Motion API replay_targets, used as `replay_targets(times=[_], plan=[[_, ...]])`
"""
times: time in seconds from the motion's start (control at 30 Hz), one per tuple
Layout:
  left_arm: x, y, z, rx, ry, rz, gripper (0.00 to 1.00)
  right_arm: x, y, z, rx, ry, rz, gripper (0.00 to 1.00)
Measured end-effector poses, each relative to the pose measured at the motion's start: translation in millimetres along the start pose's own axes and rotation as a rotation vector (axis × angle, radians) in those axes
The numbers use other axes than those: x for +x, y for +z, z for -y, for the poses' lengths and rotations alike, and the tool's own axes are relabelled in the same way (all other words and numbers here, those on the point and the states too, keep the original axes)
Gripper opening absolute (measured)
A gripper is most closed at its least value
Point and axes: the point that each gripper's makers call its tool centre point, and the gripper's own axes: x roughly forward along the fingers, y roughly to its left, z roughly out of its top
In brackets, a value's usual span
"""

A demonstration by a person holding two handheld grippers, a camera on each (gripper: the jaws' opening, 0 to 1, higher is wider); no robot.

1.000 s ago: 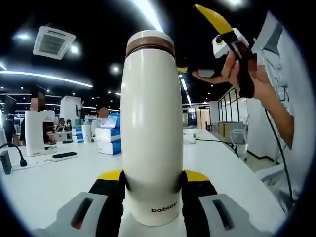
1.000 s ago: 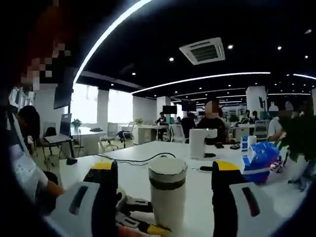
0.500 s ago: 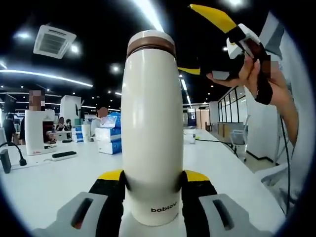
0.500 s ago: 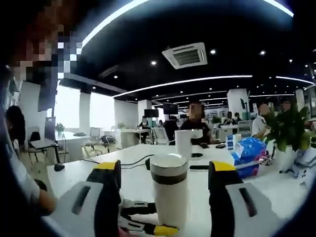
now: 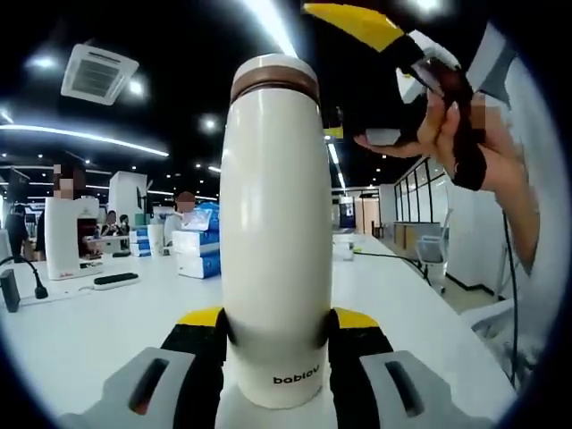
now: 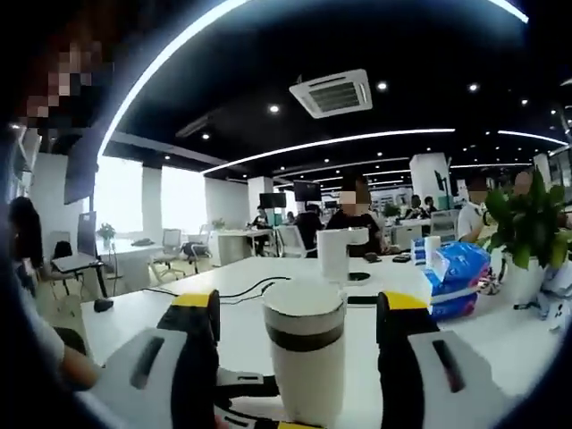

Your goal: Grasp the water cup twist off the cup lid place the cup lid on the table

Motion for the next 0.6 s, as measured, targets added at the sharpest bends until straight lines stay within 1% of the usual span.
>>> replay_targets(times=[0.07,0.1,0.13,0.2,0.3,0.37,0.43,0.47,0.6], plan=[[0.2,-0.1,-0.2,0.0,0.0,0.0,0.46,7.0,-0.5,2.5,0.011,0.009,-0.005,0.69],[0.2,-0.1,-0.2,0.0,0.0,0.0,0.46,8.9,-1.3,2.9,0.016,0.011,-0.01,0.64],[0.4,-0.2,-0.4,0.001,-0.001,0.001,0.46,9.7,-1.9,1.4,0.017,0.02,-0.012,0.61],[0.6,-0.1,-0.4,0.003,-0.001,0.002,0.46,9.6,-2.0,-1.3,0.03,0.03,-0.011,0.58],[0.9,-0.1,-0.2,0.003,-0.002,0.003,0.46,10.7,-4.1,1.3,0.023,0.024,-0.022,0.55],[0.9,-0.1,0.0,0.004,-0.002,0.003,0.46,10.4,-3.9,5.0,0.032,0.022,-0.027,0.48],[1.2,0.0,0.2,0.007,-0.003,0.004,0.46,9.3,-4.8,5.8,0.05,0.027,-0.034,0.48],[1.0,0.0,0.4,0.006,-0.004,0.004,0.46,9.3,-5.3,5.2,0.046,0.028,-0.037,0.47],[0.3,-0.3,0.5,0.005,-0.004,0.003,0.46,9.1,-7.8,0.6,0.005,0.084,-0.067,0.47]])
